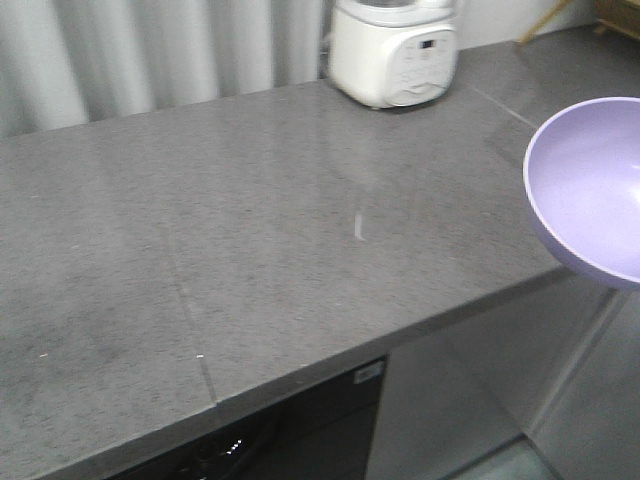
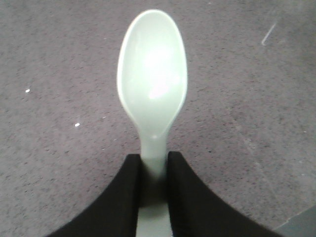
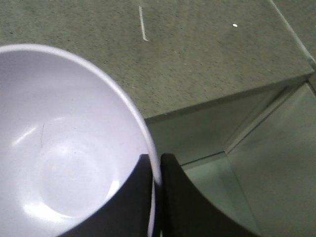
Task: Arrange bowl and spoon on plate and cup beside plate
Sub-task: 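Drive the base, carrying spoon and bowl, to the counter with the plate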
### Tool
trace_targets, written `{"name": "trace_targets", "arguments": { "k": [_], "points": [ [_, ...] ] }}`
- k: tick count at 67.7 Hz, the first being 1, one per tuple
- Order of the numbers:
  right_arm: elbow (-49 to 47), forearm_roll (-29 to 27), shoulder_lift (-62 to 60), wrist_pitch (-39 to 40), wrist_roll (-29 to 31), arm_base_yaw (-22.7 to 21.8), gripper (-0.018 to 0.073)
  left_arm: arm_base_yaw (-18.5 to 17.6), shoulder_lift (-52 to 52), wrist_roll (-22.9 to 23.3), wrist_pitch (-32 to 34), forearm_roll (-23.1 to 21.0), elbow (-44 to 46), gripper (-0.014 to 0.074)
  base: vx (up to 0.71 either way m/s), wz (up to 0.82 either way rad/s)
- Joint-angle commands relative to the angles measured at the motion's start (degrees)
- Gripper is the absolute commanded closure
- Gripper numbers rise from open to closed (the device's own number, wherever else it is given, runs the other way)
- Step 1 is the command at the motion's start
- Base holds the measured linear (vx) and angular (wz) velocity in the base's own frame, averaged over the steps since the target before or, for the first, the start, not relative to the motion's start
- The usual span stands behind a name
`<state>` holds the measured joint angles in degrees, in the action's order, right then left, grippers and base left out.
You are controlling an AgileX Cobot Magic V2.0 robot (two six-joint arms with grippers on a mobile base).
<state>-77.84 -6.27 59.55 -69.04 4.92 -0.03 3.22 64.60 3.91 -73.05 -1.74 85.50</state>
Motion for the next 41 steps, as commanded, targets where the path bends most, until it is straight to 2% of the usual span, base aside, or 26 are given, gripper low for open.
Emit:
{"name": "trace_targets", "arguments": {
  "k": [1, 41],
  "points": [
    [-1.75, -0.01, -0.76, 3.45, 0.16, -0.19, 0.0566, 0.01, -0.98, -0.06, 2.87, -0.6, 1.41, 0.0603, -0.05, -0.56],
    [-1.75, -0.01, -0.76, 3.45, 0.16, -0.19, 0.0566, 0.01, -0.98, -0.06, 2.87, -0.6, 1.41, 0.0603, -0.03, -0.47]
  ]
}}
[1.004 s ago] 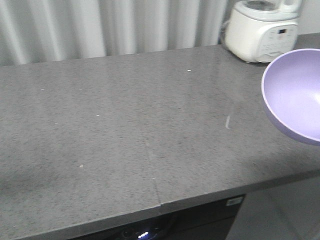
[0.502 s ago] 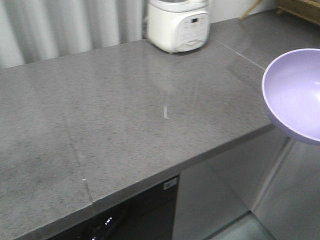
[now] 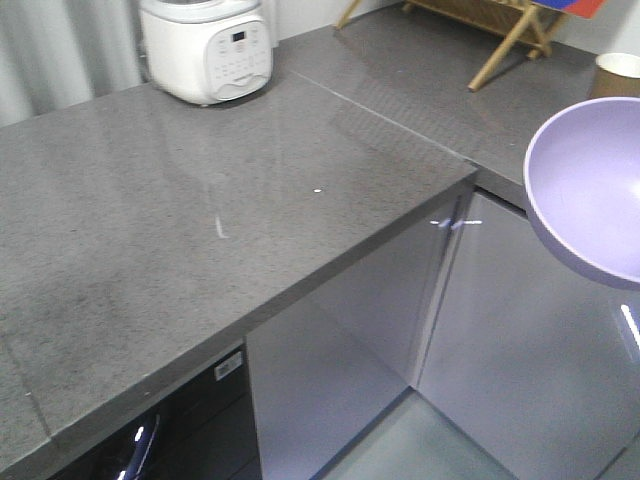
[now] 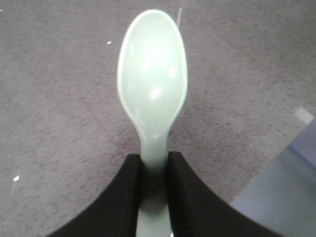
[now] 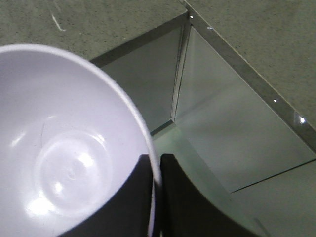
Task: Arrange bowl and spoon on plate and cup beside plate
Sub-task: 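Drive the base, carrying spoon and bowl, to the counter with the plate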
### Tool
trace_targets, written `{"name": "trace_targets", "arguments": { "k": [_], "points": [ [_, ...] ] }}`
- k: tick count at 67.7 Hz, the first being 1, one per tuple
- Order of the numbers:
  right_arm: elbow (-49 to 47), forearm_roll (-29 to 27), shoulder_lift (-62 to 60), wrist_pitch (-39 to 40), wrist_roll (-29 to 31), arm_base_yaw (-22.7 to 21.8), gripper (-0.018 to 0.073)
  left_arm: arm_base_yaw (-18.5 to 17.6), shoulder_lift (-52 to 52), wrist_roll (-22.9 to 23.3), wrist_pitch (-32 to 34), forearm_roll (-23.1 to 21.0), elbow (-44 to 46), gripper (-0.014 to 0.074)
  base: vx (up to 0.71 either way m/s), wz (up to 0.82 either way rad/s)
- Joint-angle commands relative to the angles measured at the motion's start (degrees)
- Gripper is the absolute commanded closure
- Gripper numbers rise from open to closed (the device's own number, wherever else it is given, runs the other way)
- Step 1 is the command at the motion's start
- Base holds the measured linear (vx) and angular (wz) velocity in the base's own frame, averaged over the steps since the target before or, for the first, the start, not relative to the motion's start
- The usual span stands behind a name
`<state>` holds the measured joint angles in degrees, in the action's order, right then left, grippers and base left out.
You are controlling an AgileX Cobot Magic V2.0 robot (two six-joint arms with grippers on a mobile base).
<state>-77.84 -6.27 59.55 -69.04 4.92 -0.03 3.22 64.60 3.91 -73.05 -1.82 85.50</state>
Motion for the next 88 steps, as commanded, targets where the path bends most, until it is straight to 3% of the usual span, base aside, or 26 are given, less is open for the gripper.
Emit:
{"name": "trace_targets", "arguments": {
  "k": [1, 88],
  "points": [
    [-1.75, -0.01, -0.76, 3.45, 0.16, -0.19, 0.0566, 0.01, -0.98, -0.06, 2.87, -0.52, 1.41, 0.0603, 0.0, -0.37],
    [-1.75, -0.01, -0.76, 3.45, 0.16, -0.19, 0.0566, 0.01, -0.98, -0.06, 2.87, -0.52, 1.41, 0.0603, 0.08, -0.42]
  ]
}}
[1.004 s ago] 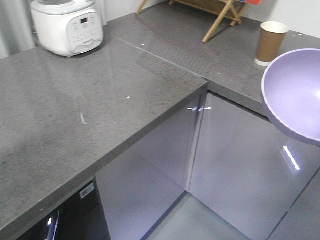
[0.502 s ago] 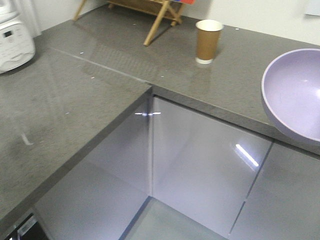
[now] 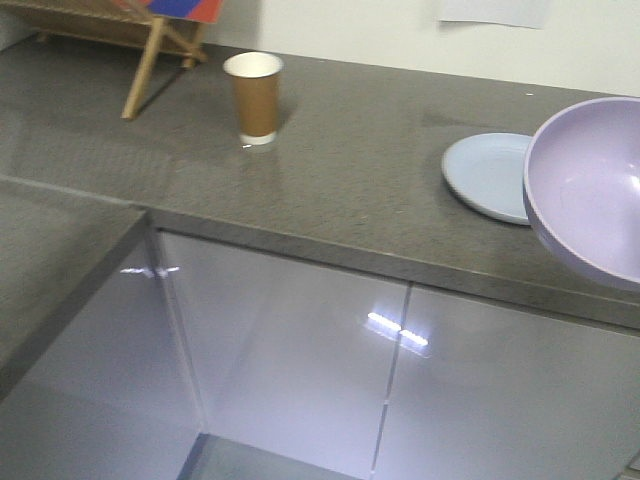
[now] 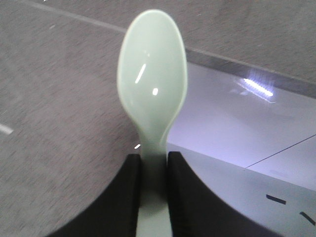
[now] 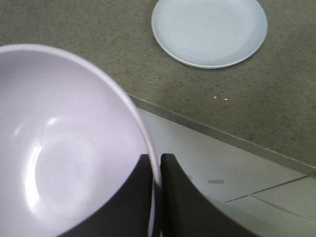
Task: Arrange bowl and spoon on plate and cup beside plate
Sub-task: 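Drive the base, carrying spoon and bowl, to the counter with the plate, then approach the pale blue plate holding the spoon and bowl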
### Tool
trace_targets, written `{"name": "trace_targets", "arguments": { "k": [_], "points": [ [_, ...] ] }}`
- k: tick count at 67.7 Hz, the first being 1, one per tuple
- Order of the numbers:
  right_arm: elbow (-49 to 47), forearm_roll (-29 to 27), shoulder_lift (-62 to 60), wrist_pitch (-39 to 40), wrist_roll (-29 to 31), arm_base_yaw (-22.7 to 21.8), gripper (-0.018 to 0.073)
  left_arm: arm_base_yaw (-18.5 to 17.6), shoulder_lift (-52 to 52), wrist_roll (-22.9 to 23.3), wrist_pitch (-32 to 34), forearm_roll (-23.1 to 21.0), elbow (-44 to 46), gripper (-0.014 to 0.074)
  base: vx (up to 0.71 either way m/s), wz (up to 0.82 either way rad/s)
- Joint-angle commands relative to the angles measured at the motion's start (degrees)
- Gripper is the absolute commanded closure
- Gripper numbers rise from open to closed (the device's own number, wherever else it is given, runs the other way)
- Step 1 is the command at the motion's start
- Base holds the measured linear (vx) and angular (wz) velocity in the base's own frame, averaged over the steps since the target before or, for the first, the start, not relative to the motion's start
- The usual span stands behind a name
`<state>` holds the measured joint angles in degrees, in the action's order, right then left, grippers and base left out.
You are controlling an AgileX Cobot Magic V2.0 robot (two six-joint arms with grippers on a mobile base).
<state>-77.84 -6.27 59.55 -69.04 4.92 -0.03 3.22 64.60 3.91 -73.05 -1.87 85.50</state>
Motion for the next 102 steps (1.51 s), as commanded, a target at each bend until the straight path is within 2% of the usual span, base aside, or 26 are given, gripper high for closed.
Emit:
{"name": "trace_targets", "arguments": {
  "k": [1, 39, 102],
  "points": [
    [-1.75, -0.01, -0.76, 3.45, 0.16, -0.19, 0.0566, 0.01, -0.98, -0.06, 2.87, -0.47, 1.41, 0.0603, 0.14, -0.53],
    [-1.75, -0.01, -0.76, 3.29, 0.14, -0.19, 0.0566, 0.01, -0.93, -0.06, 2.92, -0.47, 1.41, 0.0603, 0.13, -0.41],
    [-1.75, -0.01, -0.76, 3.29, 0.14, -0.19, 0.0566, 0.01, -0.93, -0.06, 2.92, -0.47, 1.41, 0.0603, 0.12, -0.15]
  ]
}}
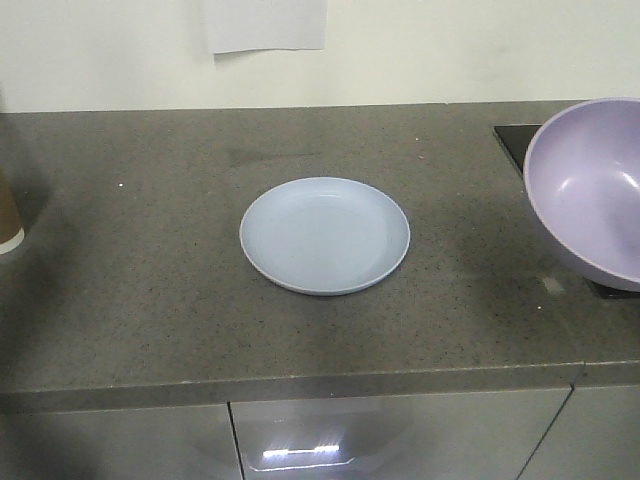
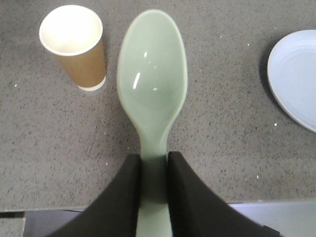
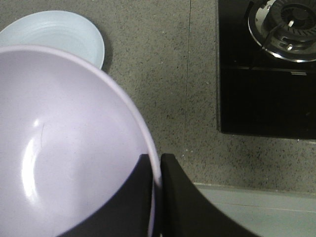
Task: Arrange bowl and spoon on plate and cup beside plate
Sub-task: 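Approach the pale blue plate holding the spoon and bowl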
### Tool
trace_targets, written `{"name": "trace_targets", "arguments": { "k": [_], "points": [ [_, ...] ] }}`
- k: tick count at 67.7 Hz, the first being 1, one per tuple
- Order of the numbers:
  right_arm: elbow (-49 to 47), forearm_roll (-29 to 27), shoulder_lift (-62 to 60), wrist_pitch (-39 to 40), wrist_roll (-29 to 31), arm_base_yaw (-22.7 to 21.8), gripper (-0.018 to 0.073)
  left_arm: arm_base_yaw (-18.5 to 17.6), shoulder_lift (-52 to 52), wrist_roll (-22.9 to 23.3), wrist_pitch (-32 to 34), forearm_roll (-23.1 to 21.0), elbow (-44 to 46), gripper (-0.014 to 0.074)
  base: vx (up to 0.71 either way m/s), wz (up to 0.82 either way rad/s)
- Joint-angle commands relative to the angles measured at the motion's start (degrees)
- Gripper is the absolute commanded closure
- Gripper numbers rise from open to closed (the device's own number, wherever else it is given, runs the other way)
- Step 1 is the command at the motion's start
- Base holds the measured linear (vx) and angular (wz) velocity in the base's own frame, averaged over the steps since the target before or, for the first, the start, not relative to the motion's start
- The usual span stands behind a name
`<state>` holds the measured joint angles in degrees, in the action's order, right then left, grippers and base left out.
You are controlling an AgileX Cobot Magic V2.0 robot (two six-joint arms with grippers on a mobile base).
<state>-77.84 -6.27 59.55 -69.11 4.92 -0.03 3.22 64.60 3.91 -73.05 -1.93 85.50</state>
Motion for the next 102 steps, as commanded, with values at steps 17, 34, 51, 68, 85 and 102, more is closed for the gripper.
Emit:
{"name": "trace_targets", "arguments": {
  "k": [17, 34, 51, 68, 85, 102],
  "points": [
    [-1.75, -0.01, -0.76, 3.36, 0.14, -0.19, 0.0566, 0.01, -0.93, -0.06, 2.92, -0.41, 1.41, 0.0603, 0.13, -0.02],
    [-1.75, -0.01, -0.76, 3.36, 0.14, -0.19, 0.0566, 0.01, -0.93, -0.06, 2.92, -0.41, 1.41, 0.0603, 0.13, 0.03],
    [-1.75, -0.01, -0.76, 3.36, 0.14, -0.19, 0.0566, 0.01, -0.93, -0.06, 2.92, -0.41, 1.41, 0.0603, 0.12, 0.1],
    [-1.75, -0.01, -0.76, 3.36, 0.14, -0.19, 0.0566, 0.01, -0.93, -0.06, 2.92, -0.41, 1.41, 0.0603, 0.1, 0.14],
    [-1.75, -0.01, -0.76, 3.36, 0.14, -0.19, 0.0566, 0.01, -0.93, -0.06, 2.92, -0.41, 1.41, 0.0603, 0.07, 0.15],
    [-1.75, -0.01, -0.76, 3.36, 0.14, -0.19, 0.0566, 0.01, -0.93, -0.06, 2.92, -0.41, 1.41, 0.0603, 0.05, 0.13]
  ]
}}
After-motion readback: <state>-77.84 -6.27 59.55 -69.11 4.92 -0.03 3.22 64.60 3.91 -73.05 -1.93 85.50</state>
